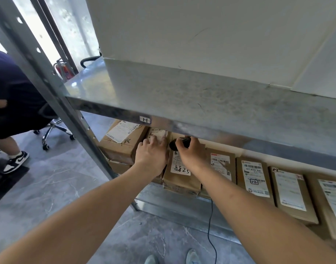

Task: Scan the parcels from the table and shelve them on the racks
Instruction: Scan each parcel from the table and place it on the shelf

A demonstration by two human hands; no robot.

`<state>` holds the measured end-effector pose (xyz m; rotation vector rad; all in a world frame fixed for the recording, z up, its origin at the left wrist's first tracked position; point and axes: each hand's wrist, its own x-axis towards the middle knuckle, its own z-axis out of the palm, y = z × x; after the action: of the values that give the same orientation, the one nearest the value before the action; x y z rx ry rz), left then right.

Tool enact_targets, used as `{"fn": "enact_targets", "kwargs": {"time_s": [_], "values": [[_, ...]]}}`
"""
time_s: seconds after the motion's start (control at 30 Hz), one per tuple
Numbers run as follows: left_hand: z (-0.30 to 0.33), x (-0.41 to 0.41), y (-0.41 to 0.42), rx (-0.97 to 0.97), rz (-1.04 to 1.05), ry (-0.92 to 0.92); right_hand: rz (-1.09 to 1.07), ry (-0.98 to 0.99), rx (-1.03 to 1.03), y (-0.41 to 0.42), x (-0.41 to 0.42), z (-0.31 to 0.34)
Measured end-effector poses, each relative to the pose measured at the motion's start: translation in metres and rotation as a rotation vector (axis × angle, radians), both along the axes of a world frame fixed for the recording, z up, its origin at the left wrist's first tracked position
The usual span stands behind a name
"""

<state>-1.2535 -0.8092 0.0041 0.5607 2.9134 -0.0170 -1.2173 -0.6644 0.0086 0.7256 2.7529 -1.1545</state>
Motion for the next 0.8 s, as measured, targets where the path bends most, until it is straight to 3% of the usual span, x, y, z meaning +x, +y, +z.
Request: {"fn": "enact_targets", "kwargs": {"time_s": [0.33, 0.6, 0.8], "values": [[-0.001, -0.002, 0.002, 0.099, -0.189, 0.063, -0.135, 0.065, -0.070, 0.019, 0.026, 0.003], [0.022, 0.036, 0.048, 0.188, -0.473, 0.016, -0.431, 0.213, -0.066, 0.045, 0.098, 0.005], [0.040, 0.085, 0.102, 0.149, -0.694, 0.012, -0.678, 0.285, -0.051, 0.071, 0.179, 0.017]]}}
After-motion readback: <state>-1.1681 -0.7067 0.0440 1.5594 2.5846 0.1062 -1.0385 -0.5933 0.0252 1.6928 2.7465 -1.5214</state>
